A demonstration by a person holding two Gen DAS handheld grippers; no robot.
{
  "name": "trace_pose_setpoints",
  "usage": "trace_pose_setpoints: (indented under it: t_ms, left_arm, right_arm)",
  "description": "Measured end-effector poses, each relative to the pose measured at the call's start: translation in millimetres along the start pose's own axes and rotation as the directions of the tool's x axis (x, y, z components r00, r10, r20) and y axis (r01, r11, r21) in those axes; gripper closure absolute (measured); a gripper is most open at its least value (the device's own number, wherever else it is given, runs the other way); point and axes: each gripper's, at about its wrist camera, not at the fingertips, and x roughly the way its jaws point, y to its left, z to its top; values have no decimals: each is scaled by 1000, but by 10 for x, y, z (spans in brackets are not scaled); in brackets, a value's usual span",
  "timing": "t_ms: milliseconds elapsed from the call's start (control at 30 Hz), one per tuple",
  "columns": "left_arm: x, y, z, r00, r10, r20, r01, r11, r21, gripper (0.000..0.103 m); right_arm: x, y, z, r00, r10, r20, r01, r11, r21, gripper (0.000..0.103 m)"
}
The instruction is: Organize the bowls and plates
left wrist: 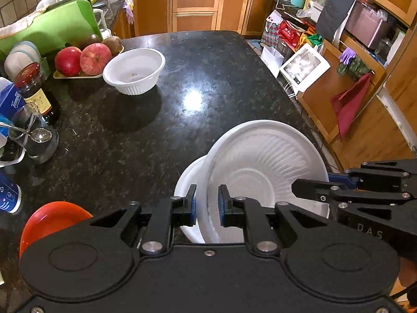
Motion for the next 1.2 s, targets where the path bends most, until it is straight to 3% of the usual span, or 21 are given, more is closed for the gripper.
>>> trace_pose_setpoints:
  t_ms: [500, 1200]
  left_arm:
    - [283, 205, -51, 997, -38, -62, 39, 999, 17, 83]
    - [281, 390, -14, 996, -54, -68, 55, 998, 5, 82]
  right_arm:
    - [320, 54, -24, 998, -48, -46, 50, 998, 38, 87]
    - [482, -28, 43, 994, -86, -68, 91, 993, 69, 85]
